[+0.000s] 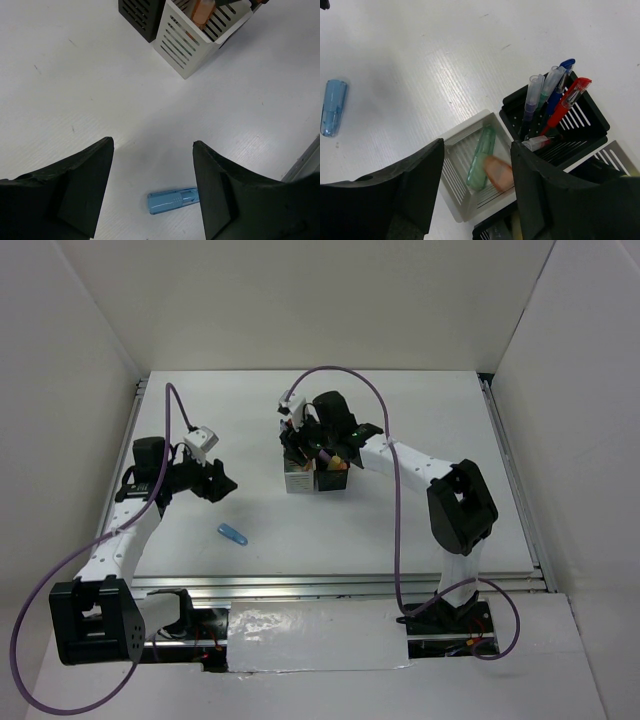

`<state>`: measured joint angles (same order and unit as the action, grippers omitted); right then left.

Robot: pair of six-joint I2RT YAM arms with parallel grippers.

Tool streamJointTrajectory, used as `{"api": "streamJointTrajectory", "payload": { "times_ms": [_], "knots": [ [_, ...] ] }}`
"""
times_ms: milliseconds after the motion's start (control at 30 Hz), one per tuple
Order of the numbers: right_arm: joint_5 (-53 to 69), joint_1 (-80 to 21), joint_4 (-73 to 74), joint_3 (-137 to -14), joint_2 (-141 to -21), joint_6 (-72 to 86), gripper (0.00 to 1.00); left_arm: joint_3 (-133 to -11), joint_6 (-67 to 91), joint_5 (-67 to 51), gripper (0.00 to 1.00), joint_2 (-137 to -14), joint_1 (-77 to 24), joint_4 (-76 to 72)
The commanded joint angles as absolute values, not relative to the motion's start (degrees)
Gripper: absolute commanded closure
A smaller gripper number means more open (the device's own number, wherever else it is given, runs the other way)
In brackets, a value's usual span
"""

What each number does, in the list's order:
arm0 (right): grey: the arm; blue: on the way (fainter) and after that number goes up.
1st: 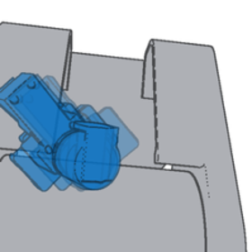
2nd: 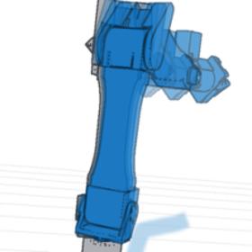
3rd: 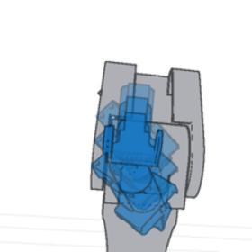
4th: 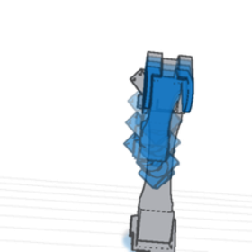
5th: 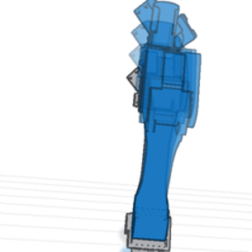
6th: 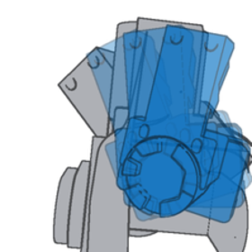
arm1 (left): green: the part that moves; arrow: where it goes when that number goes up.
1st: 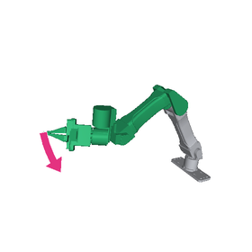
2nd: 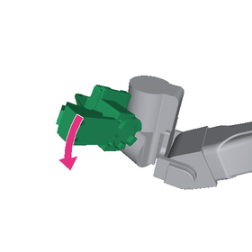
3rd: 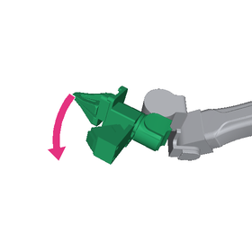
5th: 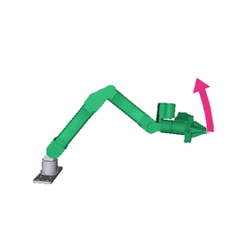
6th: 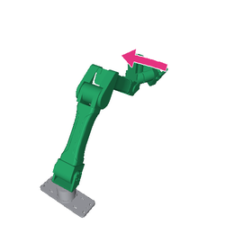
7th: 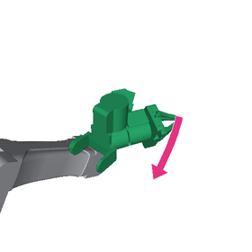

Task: Sort the stationery into containers
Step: Place the stationery in the storage box, then pick up the stationery from the center of the board.

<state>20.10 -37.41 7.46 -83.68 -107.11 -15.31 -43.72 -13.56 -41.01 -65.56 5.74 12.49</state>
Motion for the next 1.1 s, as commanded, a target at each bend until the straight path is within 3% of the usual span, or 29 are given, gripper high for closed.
{"api": "streamJointTrajectory", "payload": {
  "times_ms": [0, 167, 300, 367, 733, 1067],
  "knots": [
    [19.51, -38.23, 6.59, -85.78, -106.7, -15.12, 0.36, -45.53, -16.51, -44.82, 0.23, -66.09, 6.06, 13.26],
    [19.6, -38.23, 6.33, -88.06, -103.63, -13.01, 0.35, -47.81, -33.97, -49.99, 0.26, -67.93, 5.54, 23.88],
    [20.04, -36.31, 6.76, -89.3, -99.16, -10.38, 0.35, -51.67, -65.21, -48.09, 0.28, -73.46, 1.85, 43.91],
    [20.3, -34.2, 7.99, -89.47, -97.83, -8.88, 0.35, -52.03, -72.56, -45.46, 0.28, -75.23, 0.45, 50.87],
    [19.43, -22.25, 13.53, -79.38, -87.9, -10.19, 0.35, -54.05, -82.17, -32.0, 0.21, -82.88, -10.97, 53.7],
    [18.37, -16.26, 13.8, -73.13, -82.27, -12.13, 0.34, -53.53, -83.32, -18.99, 0.31, -87.36, -19.07, 50.37]
  ]
}}
